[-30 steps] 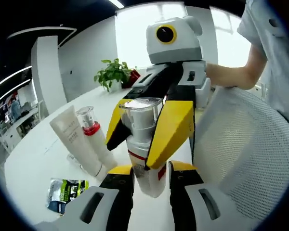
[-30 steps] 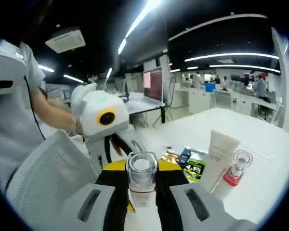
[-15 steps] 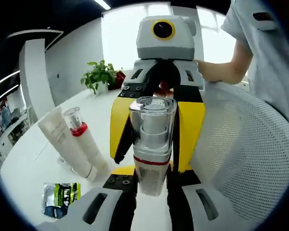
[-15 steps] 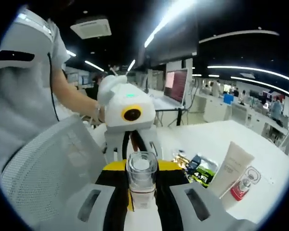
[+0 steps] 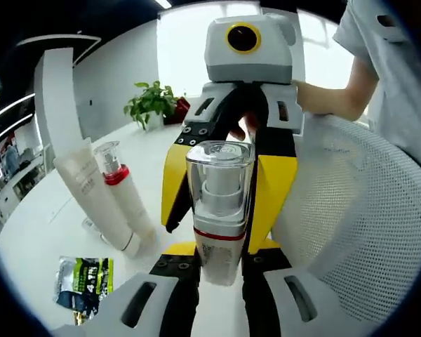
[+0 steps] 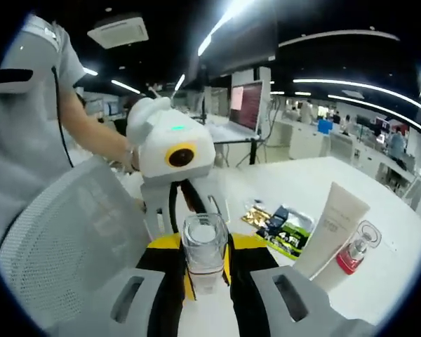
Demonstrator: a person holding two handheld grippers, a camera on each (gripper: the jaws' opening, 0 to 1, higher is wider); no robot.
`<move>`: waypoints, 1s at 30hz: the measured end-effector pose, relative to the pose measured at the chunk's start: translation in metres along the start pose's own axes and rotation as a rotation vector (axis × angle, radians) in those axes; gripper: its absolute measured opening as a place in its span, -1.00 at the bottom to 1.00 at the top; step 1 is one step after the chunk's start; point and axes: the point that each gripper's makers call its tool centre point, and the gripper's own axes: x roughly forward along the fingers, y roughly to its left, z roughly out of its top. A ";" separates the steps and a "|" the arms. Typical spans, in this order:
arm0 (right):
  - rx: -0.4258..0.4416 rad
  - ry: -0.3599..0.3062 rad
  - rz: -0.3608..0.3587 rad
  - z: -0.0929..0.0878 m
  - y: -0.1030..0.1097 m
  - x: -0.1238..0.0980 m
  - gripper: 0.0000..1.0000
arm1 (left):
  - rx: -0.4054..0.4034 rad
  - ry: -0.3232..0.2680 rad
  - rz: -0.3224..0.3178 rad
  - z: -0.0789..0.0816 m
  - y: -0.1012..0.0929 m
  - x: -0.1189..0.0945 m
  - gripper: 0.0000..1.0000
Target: Arrange the skincare products in the storage area until every visible bottle or jar stands upright without overlapping.
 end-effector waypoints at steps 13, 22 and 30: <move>-0.004 -0.018 -0.024 0.003 -0.008 -0.002 -0.59 | -0.017 -0.004 0.002 -0.007 0.006 0.005 -0.54; -0.023 0.023 -0.018 -0.005 -0.007 0.000 -0.62 | 0.002 -0.004 -0.008 -0.015 0.006 0.013 -0.53; -0.030 0.065 -0.019 -0.019 -0.012 0.005 -0.63 | 0.002 -0.002 0.004 -0.026 0.010 0.021 -0.53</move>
